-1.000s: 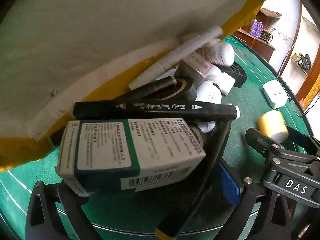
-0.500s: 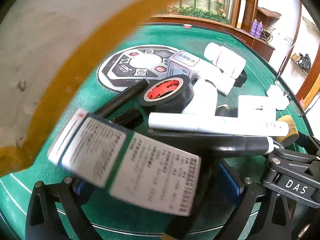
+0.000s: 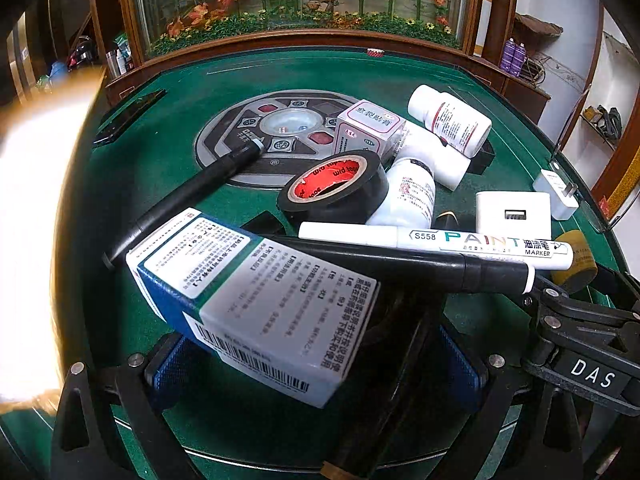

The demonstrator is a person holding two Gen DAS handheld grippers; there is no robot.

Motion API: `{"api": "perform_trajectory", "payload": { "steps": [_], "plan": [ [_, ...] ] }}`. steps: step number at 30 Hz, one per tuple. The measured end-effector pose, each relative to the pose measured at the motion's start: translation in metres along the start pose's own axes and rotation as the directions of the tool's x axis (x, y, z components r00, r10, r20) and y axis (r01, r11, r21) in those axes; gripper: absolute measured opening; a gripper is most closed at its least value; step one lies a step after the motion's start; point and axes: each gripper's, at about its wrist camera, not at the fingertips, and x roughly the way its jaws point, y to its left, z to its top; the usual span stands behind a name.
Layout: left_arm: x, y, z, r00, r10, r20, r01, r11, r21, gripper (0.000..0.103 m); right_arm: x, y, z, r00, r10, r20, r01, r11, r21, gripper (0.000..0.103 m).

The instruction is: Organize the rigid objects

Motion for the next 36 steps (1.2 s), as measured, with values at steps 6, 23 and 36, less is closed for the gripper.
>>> {"api": "perform_trajectory", "payload": {
  "steps": [6,23,36],
  "plan": [
    [0.0,0.001,0.0,1.0,0.0,0.0,0.0,1.0,0.0,0.103,0.001,-0.001,0.0,1.0,-0.002,-0.001,0.002,1.0,-0.002,0.103],
    [0.0,0.0,0.0,1.0,0.0,0.001,0.0,1.0,-0.001,0.103,0.009,0.01,0.01,0.999,-0.035,-0.018,0.034,0.998,-0.049,0.103],
    [-0.002,0.0,-0.002,1.0,-0.001,0.002,0.001,1.0,-0.001,0.103,0.013,0.012,0.013,0.996,-0.086,-0.026,0.085,0.995,-0.044,0.103]
  ]
}}
